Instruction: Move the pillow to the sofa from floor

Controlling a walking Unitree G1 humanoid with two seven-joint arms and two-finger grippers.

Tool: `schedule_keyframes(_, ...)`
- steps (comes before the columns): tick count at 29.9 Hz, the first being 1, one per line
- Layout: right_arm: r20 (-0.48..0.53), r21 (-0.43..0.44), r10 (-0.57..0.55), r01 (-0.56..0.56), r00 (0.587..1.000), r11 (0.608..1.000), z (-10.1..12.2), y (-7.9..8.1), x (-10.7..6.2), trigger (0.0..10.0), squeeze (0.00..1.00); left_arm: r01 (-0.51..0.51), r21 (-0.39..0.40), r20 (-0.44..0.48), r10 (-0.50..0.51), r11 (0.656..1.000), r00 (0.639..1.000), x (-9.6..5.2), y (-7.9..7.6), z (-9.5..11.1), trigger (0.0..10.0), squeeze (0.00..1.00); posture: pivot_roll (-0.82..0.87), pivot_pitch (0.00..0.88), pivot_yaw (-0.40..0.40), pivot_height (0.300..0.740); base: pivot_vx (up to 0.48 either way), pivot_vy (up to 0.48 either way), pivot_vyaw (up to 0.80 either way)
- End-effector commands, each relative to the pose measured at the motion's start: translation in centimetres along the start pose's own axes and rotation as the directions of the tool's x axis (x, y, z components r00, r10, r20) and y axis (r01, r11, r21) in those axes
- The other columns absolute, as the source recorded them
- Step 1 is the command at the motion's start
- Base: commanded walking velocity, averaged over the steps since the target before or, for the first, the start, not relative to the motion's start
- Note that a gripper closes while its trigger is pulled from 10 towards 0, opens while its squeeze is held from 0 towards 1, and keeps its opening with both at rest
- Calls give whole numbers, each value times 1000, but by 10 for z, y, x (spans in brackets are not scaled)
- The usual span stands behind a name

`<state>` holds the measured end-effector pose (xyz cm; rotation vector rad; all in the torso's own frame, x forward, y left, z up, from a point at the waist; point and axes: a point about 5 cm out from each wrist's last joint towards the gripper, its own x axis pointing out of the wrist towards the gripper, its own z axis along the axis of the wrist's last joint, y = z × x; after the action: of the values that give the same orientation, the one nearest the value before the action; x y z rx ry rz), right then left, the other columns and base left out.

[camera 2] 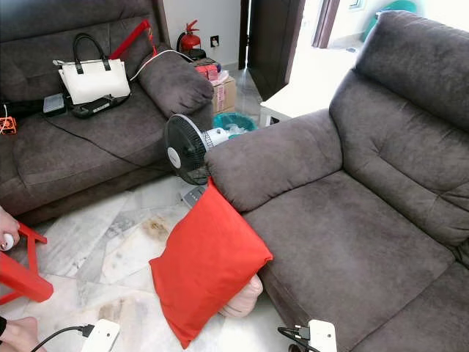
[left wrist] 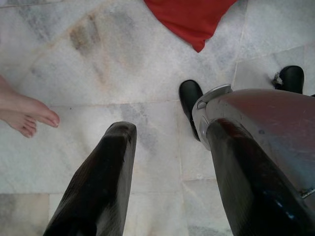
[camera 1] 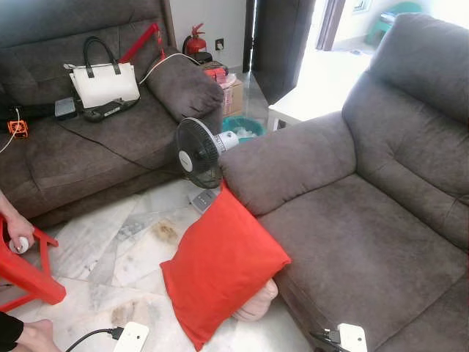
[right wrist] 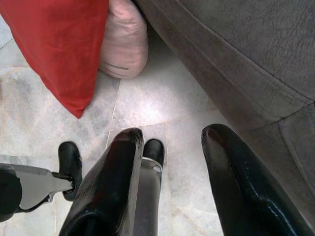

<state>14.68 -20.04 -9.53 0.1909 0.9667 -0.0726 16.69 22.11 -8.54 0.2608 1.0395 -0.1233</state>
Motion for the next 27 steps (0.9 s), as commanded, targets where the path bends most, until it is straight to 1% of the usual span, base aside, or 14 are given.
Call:
schedule_keyframes(1,13,-7,-2,2,1000,1000,1,0,0,10000,0,-3,0,-6,3,1000,1000,-1,2,-3,10000,0,94,49,-29,740,0,0,0)
schedule_keyframes(3,21,-19,-2,3,1000,1000,2,0,0,10000,0,-2,3,-7,2,1000,1000,-1,2,-3,10000,0,94,50,-29,740,0,0,800)
schedule_keyframes(7,20,-3,4,-4,1000,1000,1,1,0,10000,0,-3,6,-7,3,1000,1000,-1,2,-3,10000,0,93,51,-29,740,0,0,800)
schedule_keyframes(9,22,28,1,-2,1000,1000,0,1,0,10000,0,-4,5,-7,4,1000,1000,-1,2,-3,10000,0,95,52,-29,740,0,0,0)
schedule_keyframes(16,21,30,5,-5,1000,1000,0,1,0,10000,0,-4,1,-6,4,1000,1000,-1,2,-3,10000,0,95,51,-29,740,0,0,0)
schedule_keyframes(27,20,34,4,-5,1000,999,0,2,0,10000,0,1,5,-5,-1,1000,1000,-1,2,-3,10000,0,96,52,-28,740,262,0,0)
